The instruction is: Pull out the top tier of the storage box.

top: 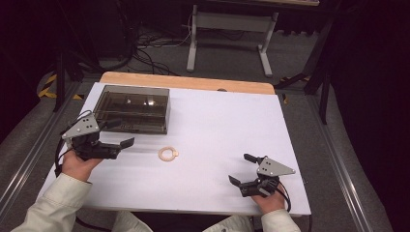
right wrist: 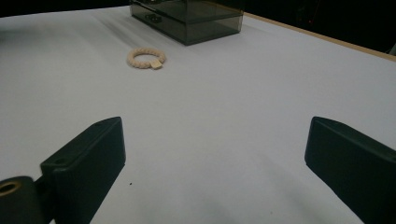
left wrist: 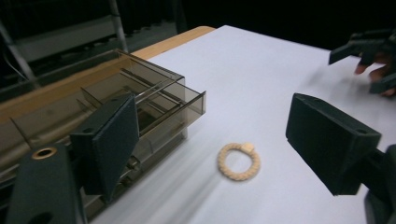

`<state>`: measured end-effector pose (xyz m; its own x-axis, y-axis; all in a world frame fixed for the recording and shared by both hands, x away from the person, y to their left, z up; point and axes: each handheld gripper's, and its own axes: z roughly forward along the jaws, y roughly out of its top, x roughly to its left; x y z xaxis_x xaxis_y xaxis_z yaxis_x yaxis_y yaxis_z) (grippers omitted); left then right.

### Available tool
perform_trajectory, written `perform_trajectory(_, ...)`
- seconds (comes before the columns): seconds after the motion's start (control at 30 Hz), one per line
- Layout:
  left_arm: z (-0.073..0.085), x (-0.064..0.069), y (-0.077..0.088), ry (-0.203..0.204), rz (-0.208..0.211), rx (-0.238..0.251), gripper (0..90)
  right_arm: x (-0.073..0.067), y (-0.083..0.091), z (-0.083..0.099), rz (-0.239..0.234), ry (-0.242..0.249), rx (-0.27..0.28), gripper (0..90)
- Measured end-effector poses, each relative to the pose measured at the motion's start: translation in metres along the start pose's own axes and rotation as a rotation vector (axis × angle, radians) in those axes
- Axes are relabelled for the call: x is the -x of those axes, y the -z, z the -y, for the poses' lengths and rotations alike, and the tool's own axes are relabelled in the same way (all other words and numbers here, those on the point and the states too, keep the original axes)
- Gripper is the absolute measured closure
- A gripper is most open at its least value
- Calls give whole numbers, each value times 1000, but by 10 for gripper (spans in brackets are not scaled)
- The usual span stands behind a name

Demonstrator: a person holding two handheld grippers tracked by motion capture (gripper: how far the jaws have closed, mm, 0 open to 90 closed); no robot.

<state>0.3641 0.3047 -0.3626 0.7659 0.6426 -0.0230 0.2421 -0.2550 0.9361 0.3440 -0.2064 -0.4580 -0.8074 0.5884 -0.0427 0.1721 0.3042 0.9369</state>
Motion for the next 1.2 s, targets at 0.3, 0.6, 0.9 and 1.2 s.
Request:
perform_trajectory(0.3, -2, -16, 1, 115, 69, 11, 69, 0, 0, 0, -3, 0, 2, 56)
perform_trajectory(0.6, -18, -26, 4, -8, 122, -92, 79, 0, -1, 0, -1, 4, -3, 57)
perform_trajectory(0.9, -38, -40, 2, -114, 157, -210, 151, 0, 0, 0, -2, -3, -2, 56)
perform_trajectory(1.2, -50, -50, 1, -173, 183, -304, 165, 0, 0, 0, -9, -6, 1, 55)
